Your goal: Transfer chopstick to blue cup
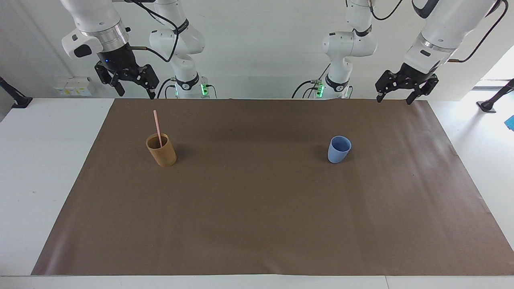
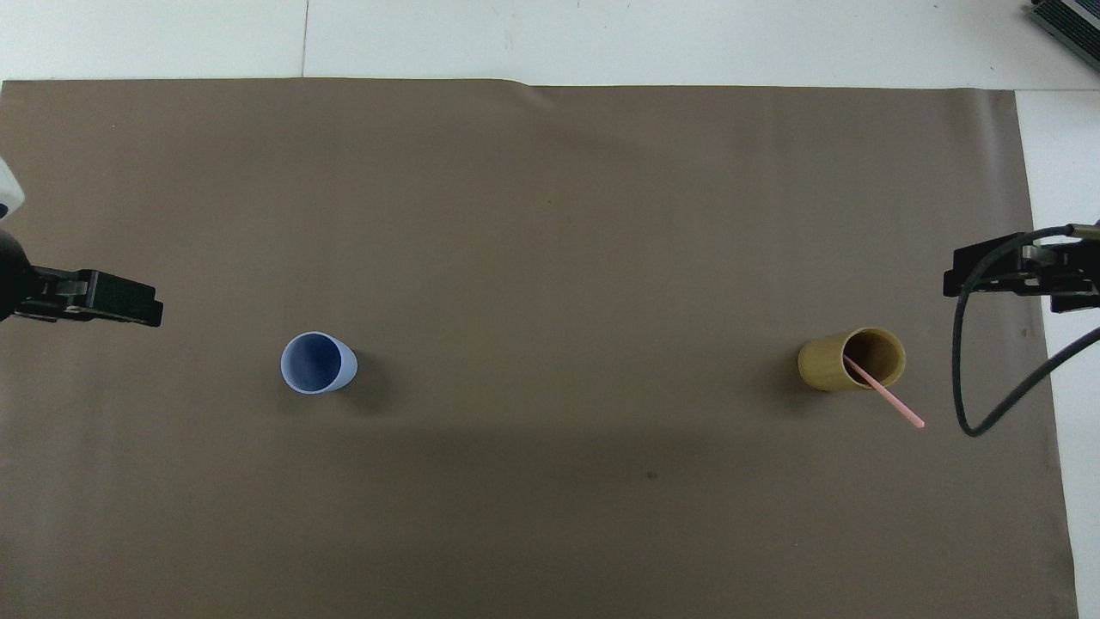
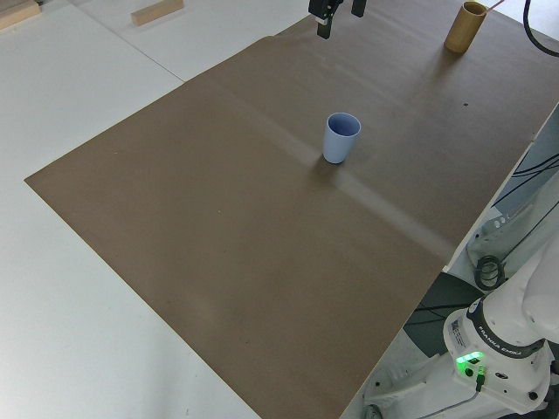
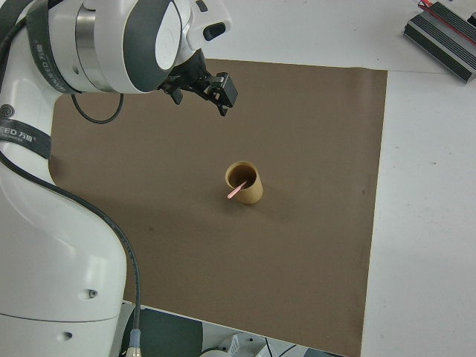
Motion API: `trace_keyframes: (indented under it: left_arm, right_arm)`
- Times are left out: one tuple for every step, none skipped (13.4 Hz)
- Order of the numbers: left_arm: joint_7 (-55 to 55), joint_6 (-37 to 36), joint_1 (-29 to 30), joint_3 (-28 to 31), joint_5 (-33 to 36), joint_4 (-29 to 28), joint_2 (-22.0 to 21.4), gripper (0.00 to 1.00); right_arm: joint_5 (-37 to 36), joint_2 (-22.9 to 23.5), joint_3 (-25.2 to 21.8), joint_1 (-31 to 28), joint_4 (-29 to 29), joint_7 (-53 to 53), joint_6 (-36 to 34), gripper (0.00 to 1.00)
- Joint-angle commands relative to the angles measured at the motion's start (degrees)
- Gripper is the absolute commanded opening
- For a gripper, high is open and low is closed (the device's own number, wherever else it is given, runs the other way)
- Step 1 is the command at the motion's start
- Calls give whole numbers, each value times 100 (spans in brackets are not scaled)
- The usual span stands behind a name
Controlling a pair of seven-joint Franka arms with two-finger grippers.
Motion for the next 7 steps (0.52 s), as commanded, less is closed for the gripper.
trace_keyframes:
  left_arm:
    - [15, -6, 73, -49, 27, 2, -19, 100]
    - [15, -15, 82, -49, 27, 2, -19, 100]
    - [6, -6, 82, -49, 27, -7, -19, 100]
    - [24, 3, 82, -49, 27, -15, -19, 100]
    - [41, 29, 73, -49, 27, -24, -28, 100]
    - [42, 46, 82, -49, 27, -42, -28, 100]
    - [50, 73, 82, -49, 27, -51, -28, 100]
  right_arm:
    - [4, -119, 41, -88, -137, -143, 60, 100]
    - [4, -119, 41, -88, -137, -143, 60, 100]
    - [4, -119, 41, -88, -137, -143, 60, 100]
    - [4, -119, 41, -88, -137, -143, 60, 100]
    - [4, -119, 41, -88, -137, -143, 60, 100]
    - [4, -119, 41, -88, -137, -143, 60, 100]
    - [4, -119, 41, -88, -137, -143, 60, 100]
